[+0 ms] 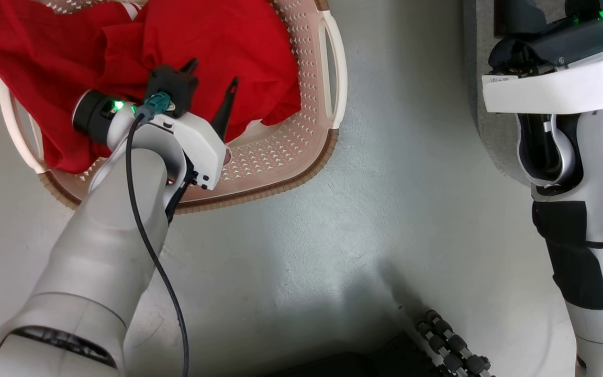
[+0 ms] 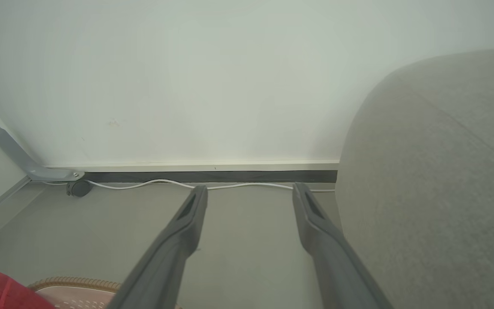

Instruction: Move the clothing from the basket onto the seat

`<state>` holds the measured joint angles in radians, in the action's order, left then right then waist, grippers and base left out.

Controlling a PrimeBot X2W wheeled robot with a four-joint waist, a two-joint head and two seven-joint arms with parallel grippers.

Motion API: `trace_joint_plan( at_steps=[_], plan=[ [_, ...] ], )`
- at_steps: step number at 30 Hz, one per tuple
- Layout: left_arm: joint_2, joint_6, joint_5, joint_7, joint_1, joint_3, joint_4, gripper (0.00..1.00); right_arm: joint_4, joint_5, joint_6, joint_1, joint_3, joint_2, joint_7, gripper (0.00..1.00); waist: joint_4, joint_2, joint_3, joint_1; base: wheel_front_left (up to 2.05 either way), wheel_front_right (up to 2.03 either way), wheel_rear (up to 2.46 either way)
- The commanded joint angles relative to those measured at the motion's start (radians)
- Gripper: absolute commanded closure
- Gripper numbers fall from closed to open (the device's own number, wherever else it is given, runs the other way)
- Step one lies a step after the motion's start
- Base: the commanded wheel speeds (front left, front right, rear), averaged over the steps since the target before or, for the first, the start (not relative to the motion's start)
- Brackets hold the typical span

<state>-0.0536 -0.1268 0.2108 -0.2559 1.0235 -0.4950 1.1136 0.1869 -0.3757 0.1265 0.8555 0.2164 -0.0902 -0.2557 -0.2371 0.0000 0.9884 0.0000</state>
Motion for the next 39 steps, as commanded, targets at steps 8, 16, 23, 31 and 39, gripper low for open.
trace_joint_plan(
  at_steps=[8,16,23,31,39],
  plan=[
    [-0.045,0.016,-0.023,0.004,0.098,-0.03,0.121,0.0,-0.041,-0.013,0.004,-0.015,0.023,0.017,-0.006,0.0,-0.028,0.0,0.035,0.0,0.0,0.0,0.0],
    [-0.033,0.04,-0.037,0.072,0.127,-0.062,0.164,0.0,-0.053,-0.019,0.004,-0.027,0.023,0.028,-0.006,0.0,-0.053,0.0,0.04,0.0,0.0,0.0,0.0],
    [-0.029,0.056,-0.037,0.064,0.129,-0.079,0.171,1.0,-0.053,-0.027,0.004,-0.033,0.016,0.035,-0.006,0.0,-0.06,0.0,0.032,0.0,0.0,0.0,0.0],
    [-0.02,0.054,-0.014,0.017,0.088,-0.077,0.173,1.0,-0.035,-0.025,0.004,-0.047,0.007,0.038,-0.006,0.0,-0.041,0.0,-0.037,0.0,0.0,0.0,0.0],
    [-0.003,0.041,0.027,-0.004,0.003,-0.073,0.138,1.0,0.007,-0.023,0.004,-0.087,-0.001,0.026,-0.006,0.0,-0.009,0.0,-0.156,0.0,0.0,0.0,0.0]
  ],
)
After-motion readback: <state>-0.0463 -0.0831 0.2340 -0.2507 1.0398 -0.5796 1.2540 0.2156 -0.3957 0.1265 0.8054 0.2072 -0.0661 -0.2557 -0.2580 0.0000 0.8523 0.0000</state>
